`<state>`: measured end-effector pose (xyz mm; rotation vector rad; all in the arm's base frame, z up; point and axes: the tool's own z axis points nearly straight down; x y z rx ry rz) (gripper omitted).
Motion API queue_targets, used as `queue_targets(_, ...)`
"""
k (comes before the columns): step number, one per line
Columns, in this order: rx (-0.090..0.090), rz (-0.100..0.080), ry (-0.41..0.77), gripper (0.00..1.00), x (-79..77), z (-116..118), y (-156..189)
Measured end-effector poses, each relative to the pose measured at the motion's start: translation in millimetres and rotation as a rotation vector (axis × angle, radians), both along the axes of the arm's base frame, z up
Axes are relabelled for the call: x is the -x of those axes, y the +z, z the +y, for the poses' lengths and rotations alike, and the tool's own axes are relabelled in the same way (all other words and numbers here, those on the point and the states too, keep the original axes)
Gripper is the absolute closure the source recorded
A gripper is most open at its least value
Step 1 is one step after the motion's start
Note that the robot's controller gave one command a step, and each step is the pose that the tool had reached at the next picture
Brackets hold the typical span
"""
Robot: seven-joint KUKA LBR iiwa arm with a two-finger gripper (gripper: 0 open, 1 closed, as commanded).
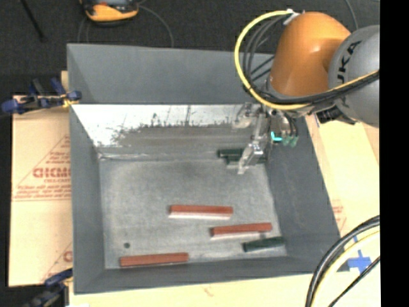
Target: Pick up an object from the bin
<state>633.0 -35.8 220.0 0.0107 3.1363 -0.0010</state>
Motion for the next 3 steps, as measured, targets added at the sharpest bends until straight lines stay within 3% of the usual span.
queue_targets(1, -0.002, -0.009, -0.043, 0.00, -6.6, -18.3, -32.2)
queue_targets(2, 0.001, -0.001, 0.051, 0.00, -10.8, -46.0, -87.1)
queue_targets(3, 0.002, -0.003, -0.301, 1.00, 13.8, -16.2, -139.1)
